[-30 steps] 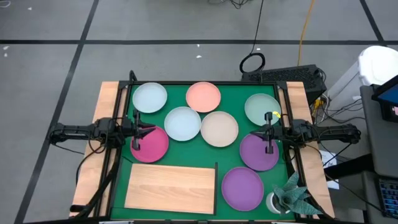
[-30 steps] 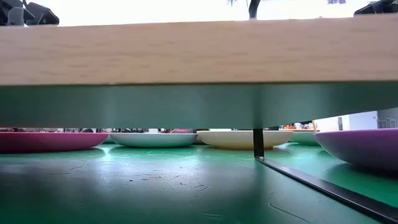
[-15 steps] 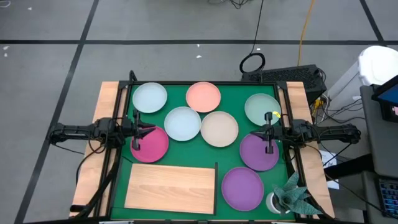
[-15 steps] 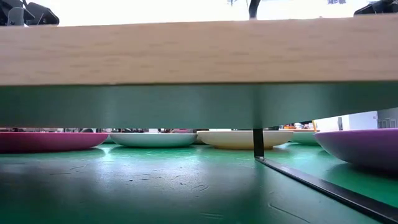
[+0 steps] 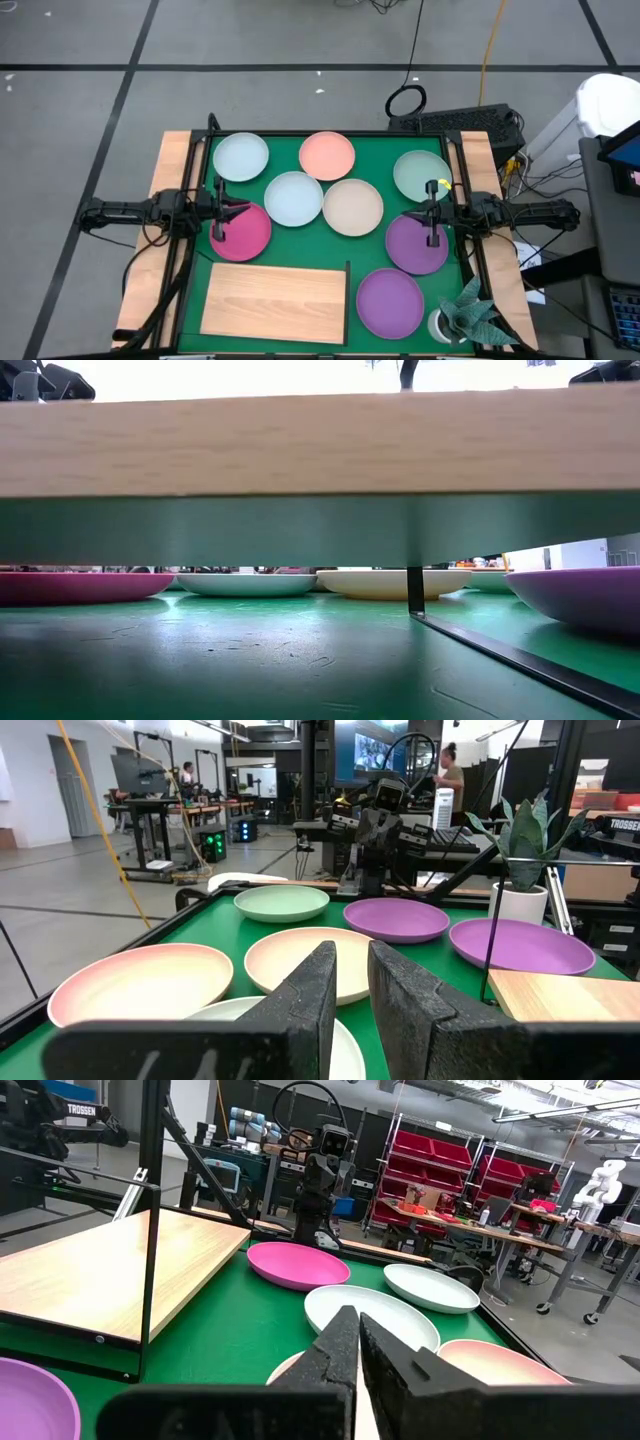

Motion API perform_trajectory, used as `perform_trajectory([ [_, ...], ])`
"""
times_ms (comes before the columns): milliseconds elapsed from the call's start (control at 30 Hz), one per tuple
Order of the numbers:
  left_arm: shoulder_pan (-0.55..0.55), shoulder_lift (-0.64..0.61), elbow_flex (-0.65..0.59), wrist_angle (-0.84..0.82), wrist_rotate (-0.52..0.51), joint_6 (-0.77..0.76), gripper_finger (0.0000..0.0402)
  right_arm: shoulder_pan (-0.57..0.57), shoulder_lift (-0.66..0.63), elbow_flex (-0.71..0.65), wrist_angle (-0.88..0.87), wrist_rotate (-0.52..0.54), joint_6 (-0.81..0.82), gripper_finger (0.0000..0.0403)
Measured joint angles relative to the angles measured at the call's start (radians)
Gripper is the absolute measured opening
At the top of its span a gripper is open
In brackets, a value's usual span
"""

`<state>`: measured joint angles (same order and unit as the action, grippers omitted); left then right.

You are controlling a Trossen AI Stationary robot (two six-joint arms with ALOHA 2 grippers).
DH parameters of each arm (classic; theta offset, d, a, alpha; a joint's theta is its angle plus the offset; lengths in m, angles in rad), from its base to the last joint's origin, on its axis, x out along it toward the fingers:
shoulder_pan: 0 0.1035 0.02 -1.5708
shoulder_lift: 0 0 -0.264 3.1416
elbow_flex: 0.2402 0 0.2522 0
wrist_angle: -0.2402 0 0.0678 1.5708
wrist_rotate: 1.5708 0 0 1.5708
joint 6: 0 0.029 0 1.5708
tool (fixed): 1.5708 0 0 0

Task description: Place and stack plates onto a shelf

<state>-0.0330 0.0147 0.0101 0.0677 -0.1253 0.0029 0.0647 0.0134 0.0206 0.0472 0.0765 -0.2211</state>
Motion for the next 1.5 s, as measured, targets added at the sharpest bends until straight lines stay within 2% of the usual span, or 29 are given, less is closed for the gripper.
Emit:
perform_trajectory([
  [367,0.0,0.0,0.0,0.0,0.0,0.0,0.0067,0.0,0.0,0.0,0.003,0.0,-0.005,0.0],
  [600,0.0,0.0,0.0,0.0,0.0,0.0,0.0067,0.005,0.0,0.0,0.11,-0.001,0.033,0.0],
  [833,0.0,0.0,0.0,0.0,0.0,0.0,0.0067,0.005,0.036,0.043,0.09,0.082,0.077,0.0],
  [1000,0.0,0.0,0.0,0.0,0.0,0.0,0.0067,0.005,0.123,0.148,0.092,0.081,0.079,0.0],
  [1100,0.0,0.0,0.0,0.001,0.0,0.0,0.0067,0.005,0.193,0.234,0.021,0.08,0.078,0.0],
  [1500,0.0,0.0,0.0,0.012,0.0,0.0,0.0067,0.005,0.497,0.73,-0.299,0.083,0.101,0.0],
])
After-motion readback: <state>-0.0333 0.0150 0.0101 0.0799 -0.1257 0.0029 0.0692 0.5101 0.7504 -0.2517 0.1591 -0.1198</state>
